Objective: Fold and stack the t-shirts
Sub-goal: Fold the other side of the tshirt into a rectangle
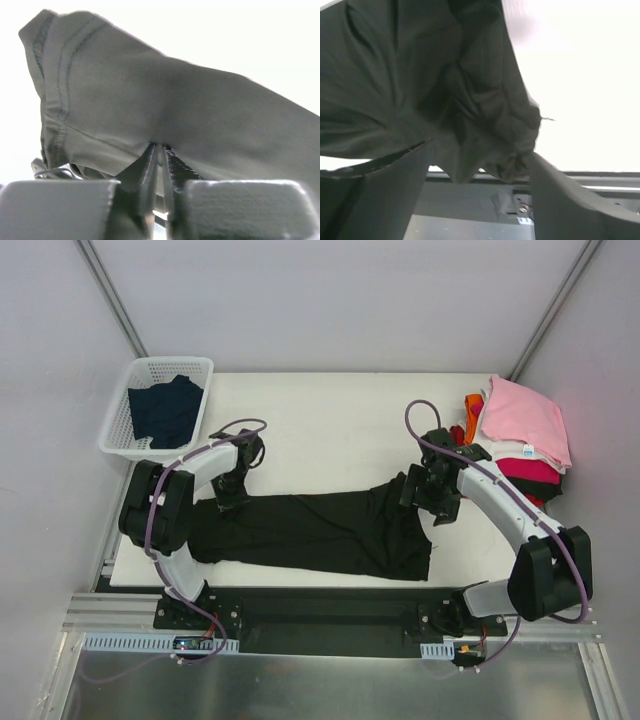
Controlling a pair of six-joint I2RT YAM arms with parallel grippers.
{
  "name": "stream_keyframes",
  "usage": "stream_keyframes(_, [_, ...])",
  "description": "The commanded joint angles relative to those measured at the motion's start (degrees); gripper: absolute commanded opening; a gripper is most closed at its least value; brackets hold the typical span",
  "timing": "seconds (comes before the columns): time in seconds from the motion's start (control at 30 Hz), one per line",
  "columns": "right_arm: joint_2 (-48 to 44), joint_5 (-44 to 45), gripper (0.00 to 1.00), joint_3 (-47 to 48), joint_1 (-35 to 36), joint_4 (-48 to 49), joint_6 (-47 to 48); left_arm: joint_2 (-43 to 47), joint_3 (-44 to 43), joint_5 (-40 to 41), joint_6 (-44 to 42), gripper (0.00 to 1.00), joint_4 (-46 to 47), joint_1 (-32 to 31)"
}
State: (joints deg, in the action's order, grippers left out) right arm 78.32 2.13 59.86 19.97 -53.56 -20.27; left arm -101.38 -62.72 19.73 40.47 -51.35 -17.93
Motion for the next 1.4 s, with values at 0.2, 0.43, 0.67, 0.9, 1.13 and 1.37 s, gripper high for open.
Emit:
stream_keyframes(0.2, [12.72,-5.38,0.71,9.57,-0.37,5.83,1.46,9.09,-7.77,-4.42,-2.32,0.73,-0.68,-1.22])
stream_keyframes(0.43, [17.3,-5.82,0.63,13.44,1.3,6.1,1.46,10.33,-5.58,-5.4,-0.66,0.73,-0.68,-5.18])
stream_keyframes(0.67, [18.18,-3.89,0.43,11.78,2.53,6.8,1.02,9.01,-3.9,-6.19,0.84,0.73,-0.41,-9.13])
stream_keyframes(0.9, [16.51,-0.38,0.01,11.25,2.97,5.58,0.24,7.96,-3.9,-7.07,2.42,0.73,-0.24,-11.86])
stream_keyframes(1.13, [9.31,4.46,0.01,11.34,3.41,-2.33,-0.56,7.17,-4.34,-7.42,2.86,0.73,-0.24,-13.35])
stream_keyframes(1.37, [1.66,9.38,0.01,8.88,4.12,-12.26,-0.91,6.99,-4.43,-7.77,3.74,0.73,-0.41,-14.93])
